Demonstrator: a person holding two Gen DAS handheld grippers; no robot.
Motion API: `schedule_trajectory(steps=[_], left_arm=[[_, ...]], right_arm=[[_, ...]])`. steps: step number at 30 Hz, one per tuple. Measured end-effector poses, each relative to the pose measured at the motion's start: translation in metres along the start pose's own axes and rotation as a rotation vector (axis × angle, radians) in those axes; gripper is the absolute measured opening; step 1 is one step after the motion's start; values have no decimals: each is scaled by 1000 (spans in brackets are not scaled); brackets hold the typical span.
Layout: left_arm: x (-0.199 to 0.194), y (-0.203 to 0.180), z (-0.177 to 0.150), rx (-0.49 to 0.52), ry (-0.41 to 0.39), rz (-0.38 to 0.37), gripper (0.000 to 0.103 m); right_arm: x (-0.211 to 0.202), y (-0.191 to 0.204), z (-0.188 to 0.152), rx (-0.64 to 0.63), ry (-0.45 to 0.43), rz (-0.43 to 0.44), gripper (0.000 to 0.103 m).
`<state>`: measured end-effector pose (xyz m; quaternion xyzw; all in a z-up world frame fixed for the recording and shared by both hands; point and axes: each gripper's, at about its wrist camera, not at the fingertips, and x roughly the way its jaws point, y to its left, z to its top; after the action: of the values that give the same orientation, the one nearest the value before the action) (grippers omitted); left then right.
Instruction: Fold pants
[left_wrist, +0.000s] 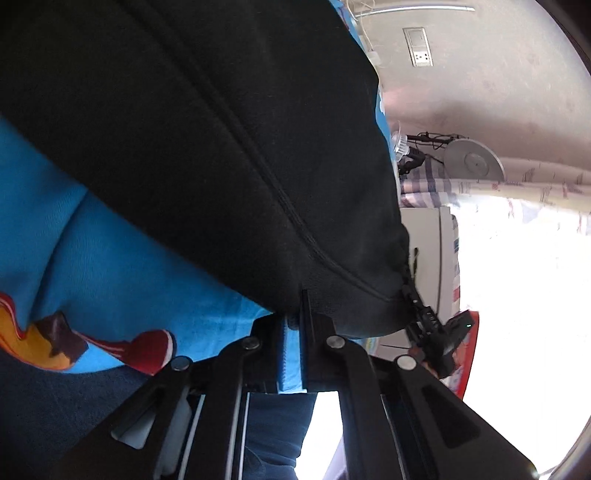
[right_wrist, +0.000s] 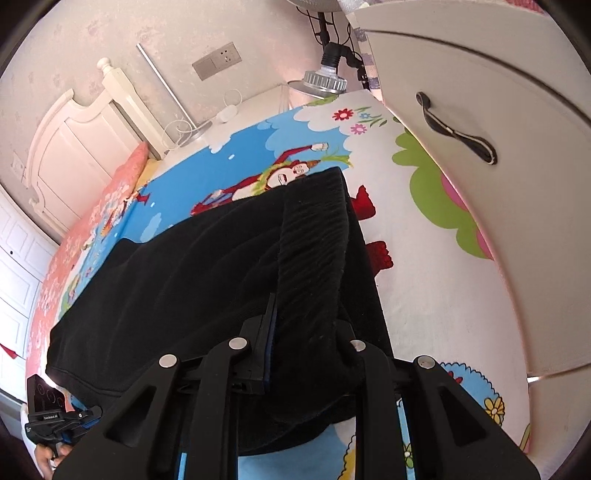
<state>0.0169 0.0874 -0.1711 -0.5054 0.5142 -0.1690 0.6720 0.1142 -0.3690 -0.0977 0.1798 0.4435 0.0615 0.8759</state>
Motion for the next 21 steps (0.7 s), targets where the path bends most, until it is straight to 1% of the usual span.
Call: schedule_trajectory(steps=[2, 3, 4, 5, 6, 7, 8, 10, 11, 12, 14, 15, 16, 17, 18, 19, 20, 21], left_arm=[[-6, -12, -1, 49, -22, 8, 5], [-7, -17, -1, 67, -29, 14, 5], [-8, -13, 0, 66, -25, 19, 5], [-4, -9, 1, 54, -16, 24, 5], [0, -2, 1, 29, -3, 30, 5], [3, 7, 2, -3, 7, 22, 5], [4, 9, 2, -12, 13, 8, 9], [1, 6, 3, 1, 33, -13, 17], [1, 3, 2, 19, 51, -27, 28], [2, 0, -1, 45, 75, -43, 30], [2, -14, -12, 136, 142, -99, 30], [1, -22, -17, 182, 158, -112, 30], [-4, -31, -25, 252, 159, -110, 30], [-8, -39, -30, 308, 145, -103, 30], [-11, -47, -35, 361, 120, -94, 30], [-14, -57, -40, 429, 82, -71, 31], [-14, -67, -43, 502, 48, -34, 35], [-14, -76, -47, 577, 15, 5, 41]], right_arm=[[-15, 9, 0, -53, -61, 12, 19], [-17, 13, 0, -77, -77, -6, 19], [-11, 9, -1, -61, -49, -31, 19], [1, 0, -5, -27, 4, -48, 19], [10, -6, -9, -6, 38, -63, 19], [13, -11, -13, 3, 35, -71, 19], [8, -12, -16, -4, 6, -83, 21], [3, -14, -17, -7, -3, -94, 23], [2, -16, -18, -6, 1, -97, 24], [2, -17, -18, -5, 4, -98, 26], [-1, -16, -19, -9, 7, -121, 29], [-5, -12, -18, -22, 9, -135, 30], [-8, -10, -19, -33, 7, -145, 31], [-12, -6, -19, -54, -3, -165, 41], [-16, -2, -19, -72, -13, -205, 75], [-18, 0, -19, -92, -35, -267, 90], [-22, 2, -19, -126, -80, -325, 95], [-25, 2, -19, -141, -88, -350, 95]])
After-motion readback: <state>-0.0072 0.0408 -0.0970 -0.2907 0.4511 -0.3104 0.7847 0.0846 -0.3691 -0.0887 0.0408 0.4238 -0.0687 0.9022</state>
